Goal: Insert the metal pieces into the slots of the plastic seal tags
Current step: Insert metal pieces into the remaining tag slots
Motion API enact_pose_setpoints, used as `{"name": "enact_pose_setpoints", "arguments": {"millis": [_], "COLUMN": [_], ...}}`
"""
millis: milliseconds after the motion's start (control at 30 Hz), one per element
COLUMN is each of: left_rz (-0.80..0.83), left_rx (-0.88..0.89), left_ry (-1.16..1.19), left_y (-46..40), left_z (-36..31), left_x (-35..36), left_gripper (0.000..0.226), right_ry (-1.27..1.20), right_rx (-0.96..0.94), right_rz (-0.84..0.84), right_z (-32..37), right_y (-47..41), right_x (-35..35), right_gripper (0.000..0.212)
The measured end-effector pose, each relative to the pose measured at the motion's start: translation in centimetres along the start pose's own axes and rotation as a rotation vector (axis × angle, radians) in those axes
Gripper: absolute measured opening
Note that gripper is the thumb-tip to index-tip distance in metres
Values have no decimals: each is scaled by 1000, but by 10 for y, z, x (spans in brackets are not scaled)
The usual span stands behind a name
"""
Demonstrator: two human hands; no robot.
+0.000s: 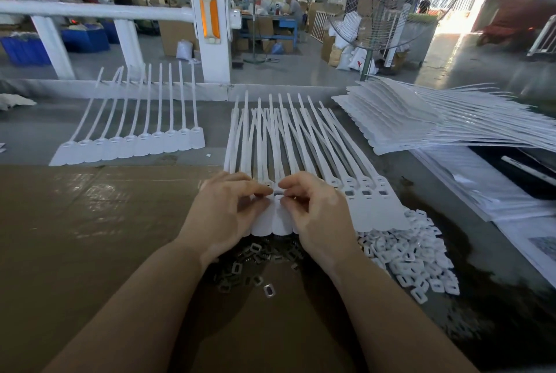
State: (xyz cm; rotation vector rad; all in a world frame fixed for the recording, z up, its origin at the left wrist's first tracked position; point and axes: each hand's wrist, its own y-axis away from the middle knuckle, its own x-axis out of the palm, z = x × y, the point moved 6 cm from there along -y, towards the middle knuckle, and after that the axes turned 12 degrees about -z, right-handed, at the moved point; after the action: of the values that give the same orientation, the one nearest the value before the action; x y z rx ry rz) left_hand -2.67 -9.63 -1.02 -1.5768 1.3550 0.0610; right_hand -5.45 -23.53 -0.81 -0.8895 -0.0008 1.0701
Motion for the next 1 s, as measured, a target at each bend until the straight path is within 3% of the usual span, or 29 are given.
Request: {"name": "enact_pose_setpoints", "arguments": {"millis": [1000], "left_rz": [18], "left_rx": [-54], "left_ry": [100], "left_y": [0], "left_z": [6], "left_x": [4], "left_gripper": [10], "right_ry": [-19], "right_rx": [24], "right_rz": [30], "right_z": [-2], "right_y": [0], "right_x": [2], "right_gripper": [15]}}
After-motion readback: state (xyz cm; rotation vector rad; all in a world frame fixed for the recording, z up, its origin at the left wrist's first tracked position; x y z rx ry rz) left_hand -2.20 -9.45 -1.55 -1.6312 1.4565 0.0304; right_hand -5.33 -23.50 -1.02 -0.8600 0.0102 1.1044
